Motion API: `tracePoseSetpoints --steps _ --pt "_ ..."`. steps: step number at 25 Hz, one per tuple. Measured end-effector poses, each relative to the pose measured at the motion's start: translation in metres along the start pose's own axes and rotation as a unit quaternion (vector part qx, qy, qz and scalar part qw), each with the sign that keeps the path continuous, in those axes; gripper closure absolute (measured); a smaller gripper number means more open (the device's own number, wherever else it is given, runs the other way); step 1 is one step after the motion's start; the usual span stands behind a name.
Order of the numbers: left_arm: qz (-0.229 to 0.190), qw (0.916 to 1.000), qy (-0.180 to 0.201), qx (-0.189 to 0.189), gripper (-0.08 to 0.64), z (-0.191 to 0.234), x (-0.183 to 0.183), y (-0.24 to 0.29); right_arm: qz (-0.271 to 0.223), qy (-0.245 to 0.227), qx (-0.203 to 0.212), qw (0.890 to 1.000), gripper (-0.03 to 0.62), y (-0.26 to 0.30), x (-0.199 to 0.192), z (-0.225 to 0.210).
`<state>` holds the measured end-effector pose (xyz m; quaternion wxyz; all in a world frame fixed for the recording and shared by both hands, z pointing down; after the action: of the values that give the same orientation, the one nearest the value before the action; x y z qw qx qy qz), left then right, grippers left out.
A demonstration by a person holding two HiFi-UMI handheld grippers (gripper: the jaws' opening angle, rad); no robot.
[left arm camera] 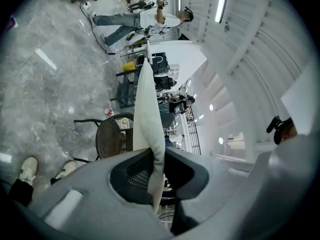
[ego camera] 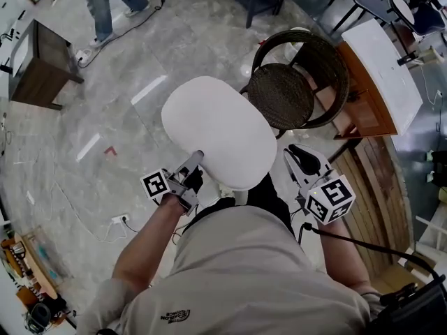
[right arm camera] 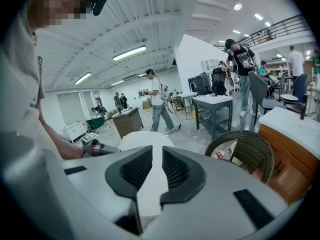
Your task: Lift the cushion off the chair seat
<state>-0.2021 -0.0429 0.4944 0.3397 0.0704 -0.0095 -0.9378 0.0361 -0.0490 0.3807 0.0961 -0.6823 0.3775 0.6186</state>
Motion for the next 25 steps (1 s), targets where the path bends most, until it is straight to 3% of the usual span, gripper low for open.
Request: tracePoseSetpoints --steps 6,25 --pt "-0.011 0.9999 -0.006 -0.005 0.505 -0.004 0.003 -0.026 -0.003 -0.002 0.003 1.000 0.532 -0.003 0.004 0.018" --pt "-0.003 1.0000 -0.003 -0.009 0.505 0.008 0.002 -0.030 -0.009 -0.001 -0.016 1.000 0.565 -0.025 -0.002 0.018"
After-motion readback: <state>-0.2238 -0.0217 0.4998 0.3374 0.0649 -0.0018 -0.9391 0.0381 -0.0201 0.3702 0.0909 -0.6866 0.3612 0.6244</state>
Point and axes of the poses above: the fingertips, and each gripper's own axes: y forward along the fingers, z to its left, x out of its top, the point moved 1 cm from there along -y, backward along the fingers, and after that the axes turned 7 degrees about -z, right-handed, at the moved point
